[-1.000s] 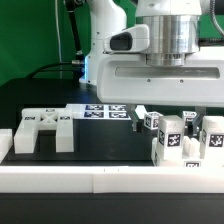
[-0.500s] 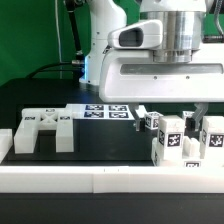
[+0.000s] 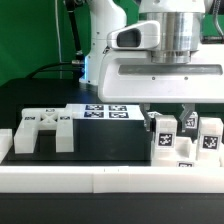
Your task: Assemble chair
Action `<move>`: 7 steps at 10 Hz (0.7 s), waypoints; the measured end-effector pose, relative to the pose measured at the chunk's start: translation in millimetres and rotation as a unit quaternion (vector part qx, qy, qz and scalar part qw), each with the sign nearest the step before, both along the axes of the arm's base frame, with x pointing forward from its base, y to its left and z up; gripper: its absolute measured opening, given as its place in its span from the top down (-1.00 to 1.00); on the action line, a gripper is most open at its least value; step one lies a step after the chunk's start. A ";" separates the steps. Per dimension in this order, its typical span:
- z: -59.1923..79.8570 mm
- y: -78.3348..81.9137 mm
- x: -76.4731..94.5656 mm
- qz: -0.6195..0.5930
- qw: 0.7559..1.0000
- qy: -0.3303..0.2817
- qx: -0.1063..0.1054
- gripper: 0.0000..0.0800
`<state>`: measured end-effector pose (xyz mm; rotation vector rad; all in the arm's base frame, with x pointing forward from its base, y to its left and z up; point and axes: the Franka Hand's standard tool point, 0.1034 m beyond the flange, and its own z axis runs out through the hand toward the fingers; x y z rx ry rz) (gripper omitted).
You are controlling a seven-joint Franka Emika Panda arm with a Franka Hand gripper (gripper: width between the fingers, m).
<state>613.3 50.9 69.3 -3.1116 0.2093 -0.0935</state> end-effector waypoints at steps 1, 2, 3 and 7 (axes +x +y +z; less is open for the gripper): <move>0.0 -0.4 0.1 -0.049 0.999 0.001 0.003 0.28; 0.0 -2.0 0.2 -0.082 0.997 0.001 0.004 0.28; 0.0 -4.3 0.4 -0.102 0.995 0.001 0.004 0.28; 0.0 -9.8 -1.2 -0.152 0.988 0.004 0.004 0.27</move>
Offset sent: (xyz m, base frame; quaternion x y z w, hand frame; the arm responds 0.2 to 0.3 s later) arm 0.0042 -0.0012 -0.0001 -0.0022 0.0062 0.1970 0.9804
